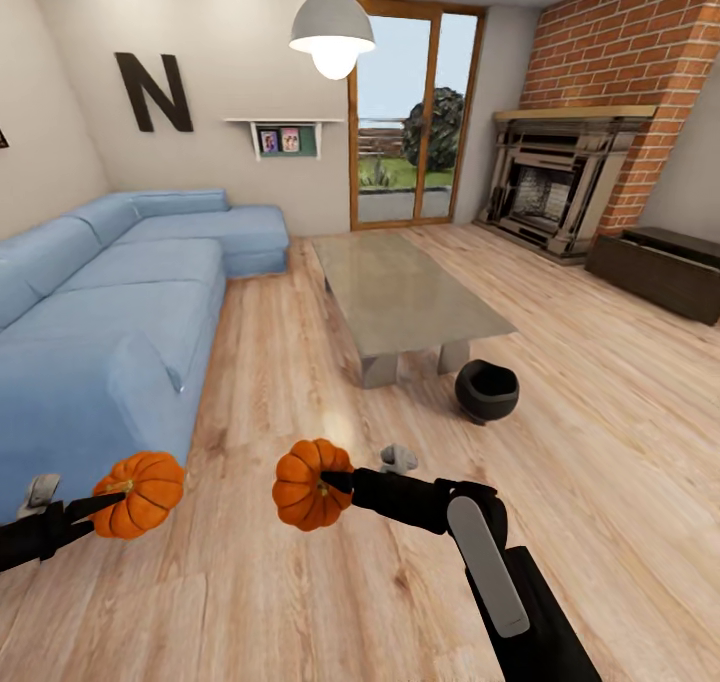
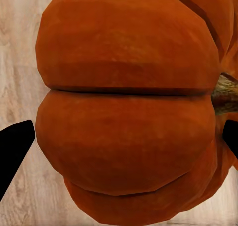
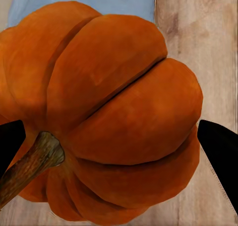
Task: Place each of the two pumpkins and all three candles from the living room inside a cabinet in the living room (use any cabinet), then make sure every cabinet is closed, and position the cauldron so it is next to a table in the living room.
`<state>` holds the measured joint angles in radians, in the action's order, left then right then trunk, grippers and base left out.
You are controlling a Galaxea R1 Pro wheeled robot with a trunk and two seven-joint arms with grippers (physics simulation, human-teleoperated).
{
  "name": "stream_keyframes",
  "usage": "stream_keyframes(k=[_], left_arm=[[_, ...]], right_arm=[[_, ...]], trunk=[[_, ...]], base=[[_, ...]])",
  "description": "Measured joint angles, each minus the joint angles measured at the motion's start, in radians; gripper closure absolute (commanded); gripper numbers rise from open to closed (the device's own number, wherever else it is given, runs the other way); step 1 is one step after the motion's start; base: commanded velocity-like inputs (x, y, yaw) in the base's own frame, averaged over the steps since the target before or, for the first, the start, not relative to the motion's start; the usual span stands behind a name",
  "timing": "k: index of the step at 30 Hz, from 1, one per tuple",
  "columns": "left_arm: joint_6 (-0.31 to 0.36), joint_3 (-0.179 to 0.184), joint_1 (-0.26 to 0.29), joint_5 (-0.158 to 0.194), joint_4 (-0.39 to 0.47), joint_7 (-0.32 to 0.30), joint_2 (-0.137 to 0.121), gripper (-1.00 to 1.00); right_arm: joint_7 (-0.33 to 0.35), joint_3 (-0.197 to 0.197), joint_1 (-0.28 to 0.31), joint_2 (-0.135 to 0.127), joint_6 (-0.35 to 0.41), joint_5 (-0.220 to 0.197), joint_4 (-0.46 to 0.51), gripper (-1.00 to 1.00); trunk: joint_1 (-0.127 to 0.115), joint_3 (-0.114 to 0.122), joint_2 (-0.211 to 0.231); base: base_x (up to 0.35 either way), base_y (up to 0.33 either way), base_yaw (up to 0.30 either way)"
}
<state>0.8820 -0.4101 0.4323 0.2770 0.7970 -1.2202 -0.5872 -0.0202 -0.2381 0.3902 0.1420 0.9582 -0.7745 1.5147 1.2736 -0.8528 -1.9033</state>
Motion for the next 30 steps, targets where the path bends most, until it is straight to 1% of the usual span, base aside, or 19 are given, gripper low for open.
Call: stream_keyframes(k=[5,11,30], left_arm=[[0.000,0.000,0.000,0.000,0.000,0.000,0.001,1.00],[0.000,0.001,0.000,0.000,0.000,0.000,0.002,1.00],[0.000,0.000,0.000,0.000,0.000,0.000,0.002,1.00]], right_arm=[[0.000,0.000,0.000,0.000,0.000,0.000,0.000,1.00],[0.002,0.013,0.000,0.000,0.000,0.000,0.000,1.00],[0.003,0.017,0.000,0.000,0.000,-0.003,-0.008,1.00]], trunk=[[0.000,0.000,0.000],[0.000,0.000,0.000],[0.000,0.002,0.000]], base=[[0.000,0.000,-0.283],[0.000,0.000,-0.283],[0.000,0.000,-0.283]])
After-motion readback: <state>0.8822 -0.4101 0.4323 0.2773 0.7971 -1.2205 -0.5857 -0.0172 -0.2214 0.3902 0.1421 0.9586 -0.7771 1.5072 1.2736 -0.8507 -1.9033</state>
